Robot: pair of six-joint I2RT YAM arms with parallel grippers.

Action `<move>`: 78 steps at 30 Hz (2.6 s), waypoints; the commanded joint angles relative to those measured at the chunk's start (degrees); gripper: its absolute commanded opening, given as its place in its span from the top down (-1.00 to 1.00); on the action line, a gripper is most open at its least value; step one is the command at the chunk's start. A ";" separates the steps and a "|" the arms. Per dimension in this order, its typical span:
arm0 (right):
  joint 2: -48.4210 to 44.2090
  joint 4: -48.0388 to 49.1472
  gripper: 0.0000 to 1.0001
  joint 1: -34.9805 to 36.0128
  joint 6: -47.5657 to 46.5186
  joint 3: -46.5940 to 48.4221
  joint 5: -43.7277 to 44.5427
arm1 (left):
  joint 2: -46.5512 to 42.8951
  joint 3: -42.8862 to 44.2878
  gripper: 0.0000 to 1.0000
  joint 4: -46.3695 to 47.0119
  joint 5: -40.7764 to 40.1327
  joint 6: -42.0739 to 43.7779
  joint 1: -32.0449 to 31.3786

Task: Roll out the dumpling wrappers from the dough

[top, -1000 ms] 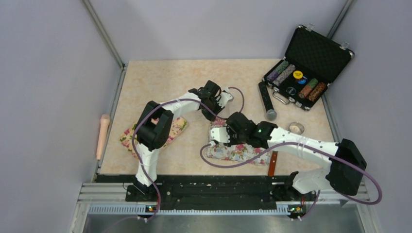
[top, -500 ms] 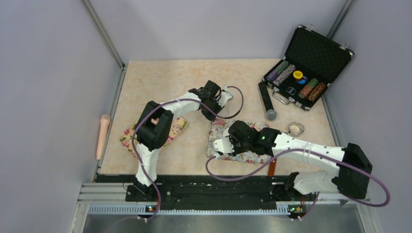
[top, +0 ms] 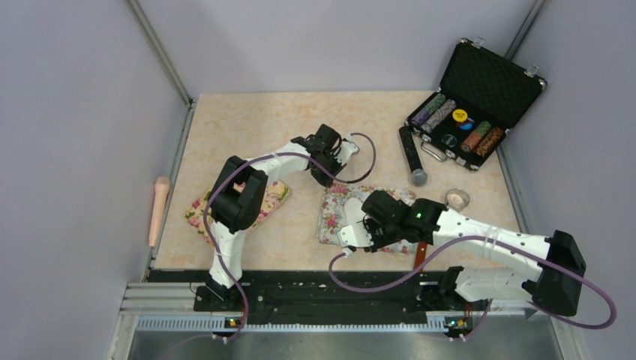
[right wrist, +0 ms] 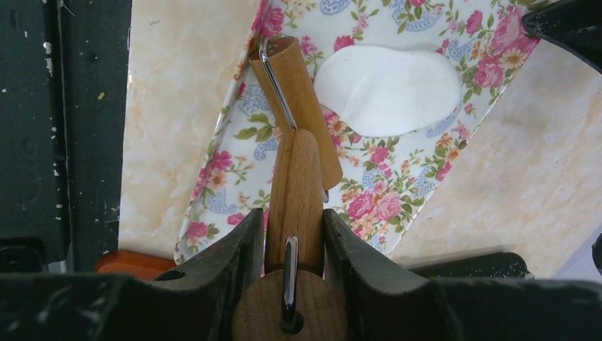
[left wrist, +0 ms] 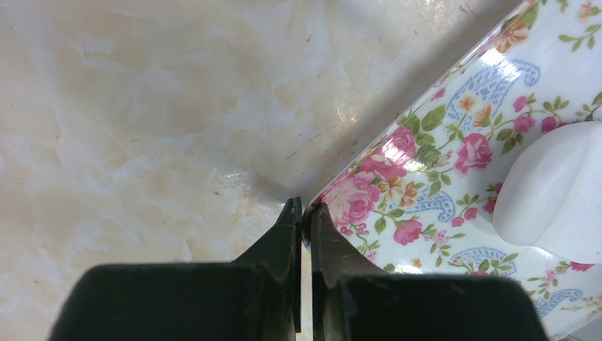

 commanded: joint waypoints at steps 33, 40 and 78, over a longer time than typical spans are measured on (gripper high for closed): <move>16.51 14.27 1.00 -3.28 10.12 0.35 10.06 | -0.81 -3.47 1.00 6.51 -18.87 -20.50 0.94; 16.39 8.77 1.00 -1.75 11.26 -0.52 7.13 | -1.39 -3.83 1.00 6.99 -19.33 -21.07 2.21; 9.00 -3.17 1.00 -2.26 11.37 2.26 -7.29 | -3.70 -4.36 1.00 7.70 -19.97 -20.95 3.35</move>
